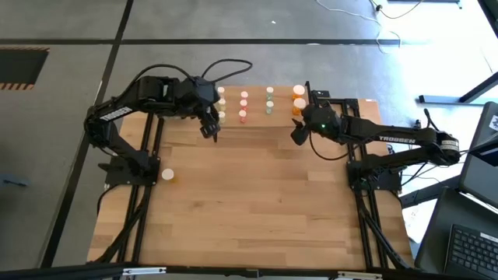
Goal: Pick and place medicine bottles onto shelf by color
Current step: Put the blue pill bottle on the shelf aligned with the other blue pill bottles
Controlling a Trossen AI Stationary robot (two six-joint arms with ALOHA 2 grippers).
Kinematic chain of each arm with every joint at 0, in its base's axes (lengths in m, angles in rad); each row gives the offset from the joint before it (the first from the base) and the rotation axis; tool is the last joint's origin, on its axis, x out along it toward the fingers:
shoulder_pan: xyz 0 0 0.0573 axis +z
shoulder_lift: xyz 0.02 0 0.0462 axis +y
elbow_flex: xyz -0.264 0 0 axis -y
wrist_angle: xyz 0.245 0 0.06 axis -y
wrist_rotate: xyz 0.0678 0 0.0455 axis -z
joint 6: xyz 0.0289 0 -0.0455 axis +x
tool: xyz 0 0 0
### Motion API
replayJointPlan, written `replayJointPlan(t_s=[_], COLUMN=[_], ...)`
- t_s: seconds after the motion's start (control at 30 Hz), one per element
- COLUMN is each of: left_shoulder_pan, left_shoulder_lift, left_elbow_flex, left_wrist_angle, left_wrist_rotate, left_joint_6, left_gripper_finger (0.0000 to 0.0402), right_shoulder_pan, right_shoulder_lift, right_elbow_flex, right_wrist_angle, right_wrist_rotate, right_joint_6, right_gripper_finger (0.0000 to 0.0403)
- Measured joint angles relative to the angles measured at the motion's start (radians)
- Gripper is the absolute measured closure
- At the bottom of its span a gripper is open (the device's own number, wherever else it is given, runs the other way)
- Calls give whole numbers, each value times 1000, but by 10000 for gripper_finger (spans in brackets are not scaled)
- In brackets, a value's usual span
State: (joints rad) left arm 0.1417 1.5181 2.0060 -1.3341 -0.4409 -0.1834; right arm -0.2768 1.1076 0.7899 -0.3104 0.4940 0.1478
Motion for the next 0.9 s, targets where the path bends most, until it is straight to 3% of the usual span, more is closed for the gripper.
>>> replayJointPlan(t_s=[0.27,0.53,0.73,0.9], left_shoulder_pan=[0,-6,-33,-58], left_shoulder_lift=[0,-1,0,0], left_elbow_flex=[0,-20,-115,-186], left_wrist_angle=[-201,-234,-236,-237], left_wrist_rotate=[-3,152,242,306], left_joint_6=[-304,-550,-661,-684], left_gripper_finger=[176,175,177,177], right_shoulder_pan=[64,72,71,71], right_shoulder_lift=[-56,-89,-111,-155], right_elbow_flex=[79,142,167,194], right_wrist_angle=[-4,6,1,-63], right_wrist_rotate=[-6,-243,-380,-417], right_joint_6=[-101,-187,-246,-264], right_gripper_finger=[176,176,176,176])
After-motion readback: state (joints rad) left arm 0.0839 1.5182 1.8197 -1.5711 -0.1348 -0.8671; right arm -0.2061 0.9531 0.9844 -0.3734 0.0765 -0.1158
